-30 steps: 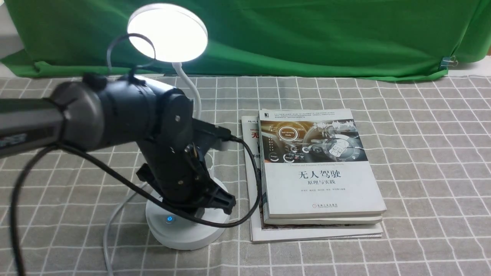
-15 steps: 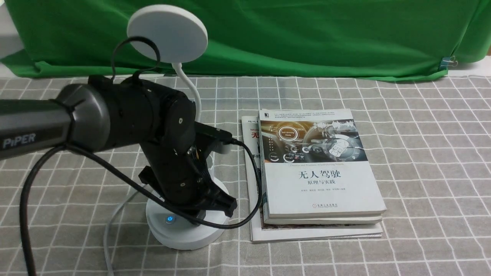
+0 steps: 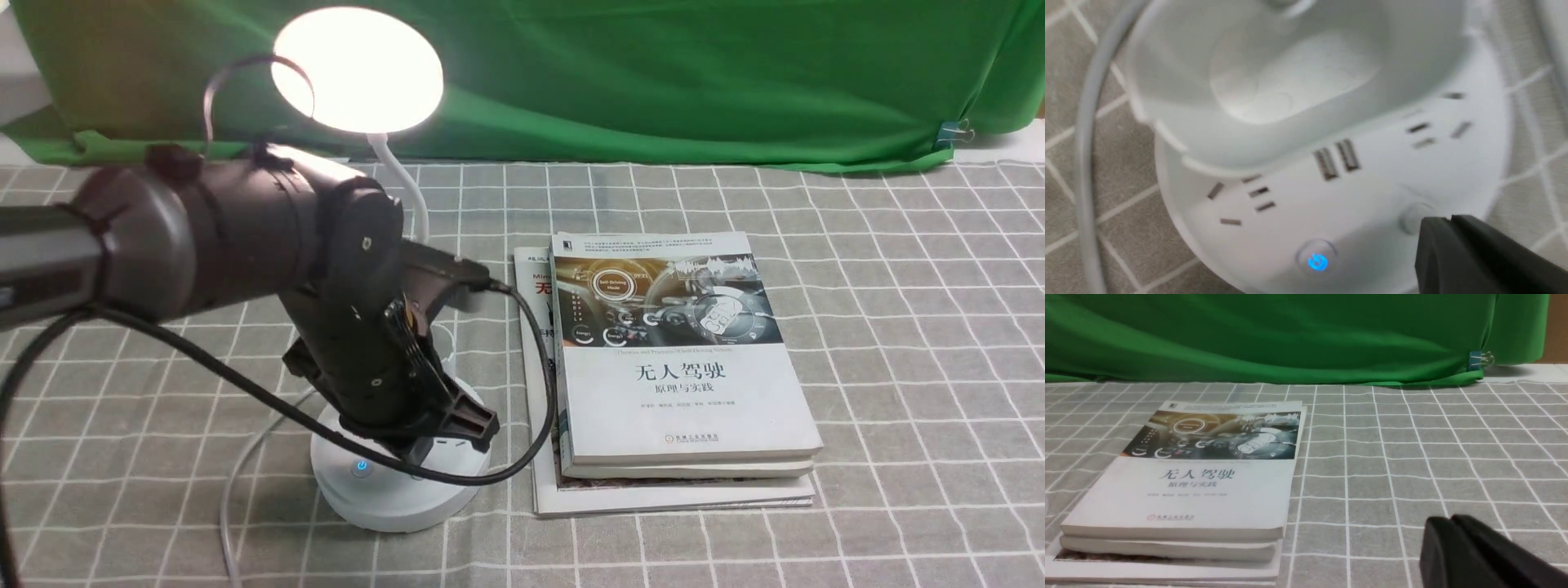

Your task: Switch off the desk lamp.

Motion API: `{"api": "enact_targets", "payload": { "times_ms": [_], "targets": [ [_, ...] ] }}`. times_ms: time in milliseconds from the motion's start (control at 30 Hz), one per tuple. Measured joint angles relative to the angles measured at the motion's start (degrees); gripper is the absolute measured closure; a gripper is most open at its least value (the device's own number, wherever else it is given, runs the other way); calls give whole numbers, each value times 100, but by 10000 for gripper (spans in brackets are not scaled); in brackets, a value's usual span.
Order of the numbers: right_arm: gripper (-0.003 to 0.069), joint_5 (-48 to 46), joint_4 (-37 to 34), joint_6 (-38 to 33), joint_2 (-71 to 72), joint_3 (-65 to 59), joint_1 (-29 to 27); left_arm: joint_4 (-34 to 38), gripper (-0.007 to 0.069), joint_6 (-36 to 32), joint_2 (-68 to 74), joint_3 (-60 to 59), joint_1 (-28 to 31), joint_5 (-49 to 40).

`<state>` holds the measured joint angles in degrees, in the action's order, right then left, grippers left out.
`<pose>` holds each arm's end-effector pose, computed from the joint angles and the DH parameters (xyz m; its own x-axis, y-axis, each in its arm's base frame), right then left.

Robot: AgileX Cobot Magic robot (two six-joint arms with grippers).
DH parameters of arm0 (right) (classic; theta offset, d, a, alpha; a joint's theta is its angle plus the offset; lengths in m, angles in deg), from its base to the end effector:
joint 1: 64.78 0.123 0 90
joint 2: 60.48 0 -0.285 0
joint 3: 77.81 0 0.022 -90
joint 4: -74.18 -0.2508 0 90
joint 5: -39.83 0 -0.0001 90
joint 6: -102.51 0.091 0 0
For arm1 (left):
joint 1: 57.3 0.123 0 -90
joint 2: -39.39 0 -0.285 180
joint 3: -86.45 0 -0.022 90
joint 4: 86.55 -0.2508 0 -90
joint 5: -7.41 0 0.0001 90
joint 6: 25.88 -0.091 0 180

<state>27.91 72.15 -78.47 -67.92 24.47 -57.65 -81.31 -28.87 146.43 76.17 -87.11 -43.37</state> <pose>0.0552 0.0076 0.1917 -0.1245 0.0021 -0.9922 -0.1292 0.9915 0.0183 0.2877 -0.1722 0.2111 -0.8516 0.4813 -0.2078 0.5038 0.8610 -0.0704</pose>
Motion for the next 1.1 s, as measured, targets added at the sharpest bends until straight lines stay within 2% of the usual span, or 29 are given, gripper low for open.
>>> {"api": "enact_targets", "payload": {
  "times_ms": [733,967,1100],
  "targets": [
    [624,0,0,0,0,0,0,-1,623,6,412,48,-13,130],
    [624,0,0,0,0,0,0,117,623,46,-753,-407,-73,36],
    [624,0,0,0,0,0,0,171,623,49,-1873,-1174,-73,242]
  ]
}}
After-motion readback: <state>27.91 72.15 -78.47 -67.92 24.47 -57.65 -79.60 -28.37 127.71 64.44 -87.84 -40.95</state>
